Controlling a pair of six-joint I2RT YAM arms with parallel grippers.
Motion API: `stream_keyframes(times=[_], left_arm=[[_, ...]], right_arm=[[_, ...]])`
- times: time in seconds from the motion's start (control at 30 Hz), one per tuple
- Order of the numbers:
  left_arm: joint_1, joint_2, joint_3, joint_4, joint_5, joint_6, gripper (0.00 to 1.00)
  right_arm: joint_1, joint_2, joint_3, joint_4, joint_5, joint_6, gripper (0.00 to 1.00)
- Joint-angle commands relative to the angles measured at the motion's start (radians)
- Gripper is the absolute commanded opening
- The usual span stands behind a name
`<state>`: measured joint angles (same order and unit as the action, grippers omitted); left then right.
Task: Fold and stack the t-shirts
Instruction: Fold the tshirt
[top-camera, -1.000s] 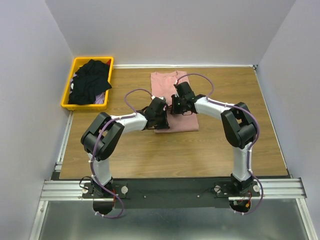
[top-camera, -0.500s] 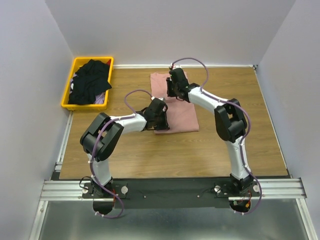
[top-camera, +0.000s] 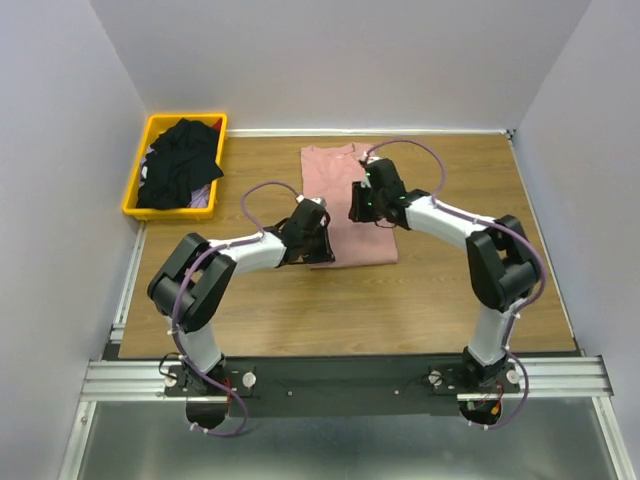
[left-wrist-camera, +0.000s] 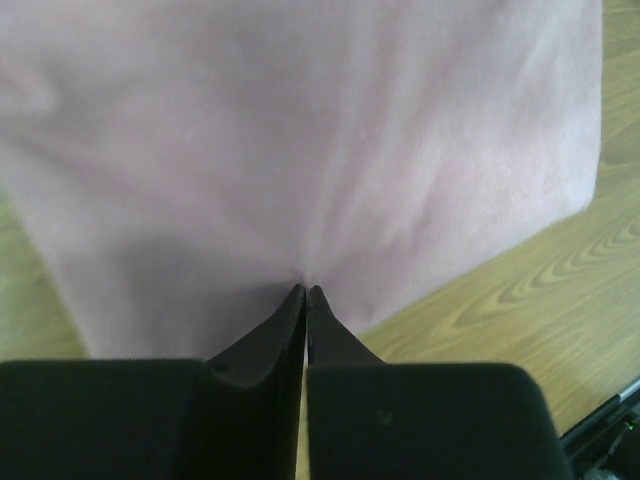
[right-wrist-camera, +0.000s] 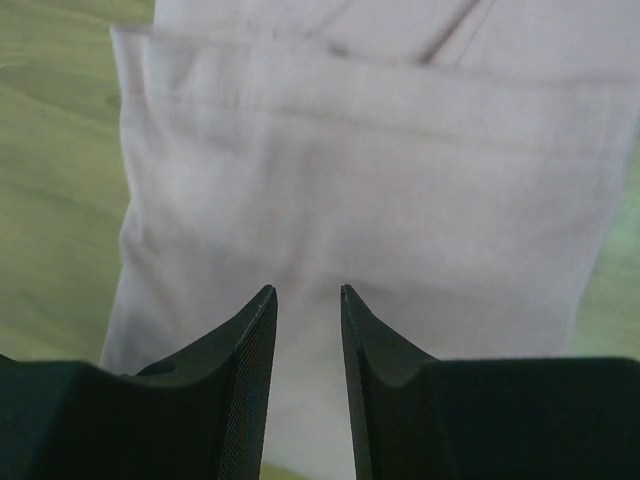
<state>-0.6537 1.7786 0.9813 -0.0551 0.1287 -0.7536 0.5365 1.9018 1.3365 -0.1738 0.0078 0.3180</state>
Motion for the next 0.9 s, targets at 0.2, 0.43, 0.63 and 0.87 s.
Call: stream_keyframes(times=[0.2,0.43,0.63,0.87], left_arm=[[0.075,-0.256,-0.239,0.297,0.109,-0.107,0.11],[0.144,-0.143,-0.337,0.357,0.239,-0.199,0.04],[0.19,-0.2,-0.391,0.339,0.23,-0.23,0.0],[0.203,-0.31,-0.394,0.27,0.16,-0.184,0.0]], right_arm=[[-0.268,-0.247,-0.514,0.518,-0.715,0.392,0.42],[-0.409,-0.028,-0.779,0.868,-0.882,0.592,0.42],[-0.486,-0.003,-0.853,0.988,-0.933,0.67,0.42],[-0.393,-0.223,-0.769,0.717,-0.869,0.529,0.53]])
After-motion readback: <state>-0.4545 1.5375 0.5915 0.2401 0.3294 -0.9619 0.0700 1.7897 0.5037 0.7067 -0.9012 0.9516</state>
